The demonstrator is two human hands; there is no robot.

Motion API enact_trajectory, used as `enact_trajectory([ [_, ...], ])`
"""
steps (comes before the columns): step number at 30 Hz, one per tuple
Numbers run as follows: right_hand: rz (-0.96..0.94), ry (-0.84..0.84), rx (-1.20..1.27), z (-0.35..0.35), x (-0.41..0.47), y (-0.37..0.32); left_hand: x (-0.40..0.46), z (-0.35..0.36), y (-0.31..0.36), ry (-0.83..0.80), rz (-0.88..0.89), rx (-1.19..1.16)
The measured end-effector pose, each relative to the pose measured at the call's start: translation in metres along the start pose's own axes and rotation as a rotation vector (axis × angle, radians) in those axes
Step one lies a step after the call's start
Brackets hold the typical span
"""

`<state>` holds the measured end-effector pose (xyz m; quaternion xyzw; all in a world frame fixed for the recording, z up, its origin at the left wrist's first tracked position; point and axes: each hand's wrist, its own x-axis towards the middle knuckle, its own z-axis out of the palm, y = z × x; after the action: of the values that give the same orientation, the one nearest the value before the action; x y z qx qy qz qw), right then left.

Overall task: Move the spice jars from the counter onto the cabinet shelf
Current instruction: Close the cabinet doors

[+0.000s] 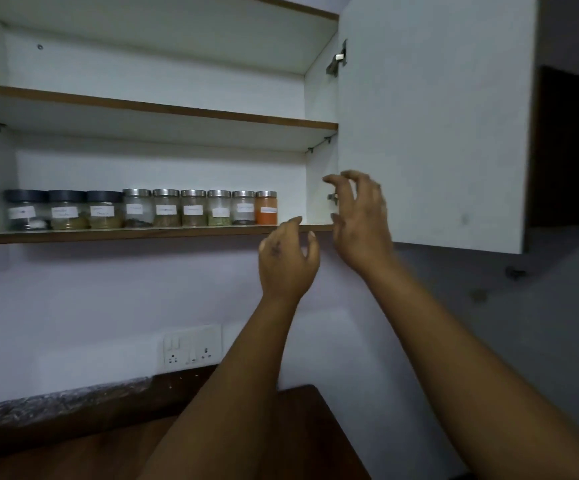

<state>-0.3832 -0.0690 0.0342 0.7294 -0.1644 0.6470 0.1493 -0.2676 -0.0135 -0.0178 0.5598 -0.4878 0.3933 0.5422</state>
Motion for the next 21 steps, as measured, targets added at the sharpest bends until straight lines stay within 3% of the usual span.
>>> enact_trajectory([
  [3, 0.063, 0.099, -0.204, -0.080, 0.013, 0.031, -0.021, 0.007, 0.073, -0.049, -0.047, -0.104],
  [6, 0.294, 0.149, -0.301, -0.141, 0.020, 0.076, -0.042, 0.012, 0.132, -0.179, -0.044, -0.162],
  [8, 0.546, 0.020, -0.140, -0.162, 0.021, 0.101, -0.047, 0.010, 0.161, -0.219, -0.033, -0.190],
  [11, 0.849, -0.306, 0.067, -0.178, 0.019, 0.117, -0.044, 0.001, 0.188, -0.242, -0.050, -0.218],
  [16, 0.875, -0.297, 0.100, -0.183, 0.009, 0.097, -0.039, -0.012, 0.207, -0.286, -0.134, -0.246],
  [21, 0.733, -0.218, 0.091, -0.154, 0.006, 0.021, -0.027, -0.036, 0.195, -0.204, -0.258, -0.345],
])
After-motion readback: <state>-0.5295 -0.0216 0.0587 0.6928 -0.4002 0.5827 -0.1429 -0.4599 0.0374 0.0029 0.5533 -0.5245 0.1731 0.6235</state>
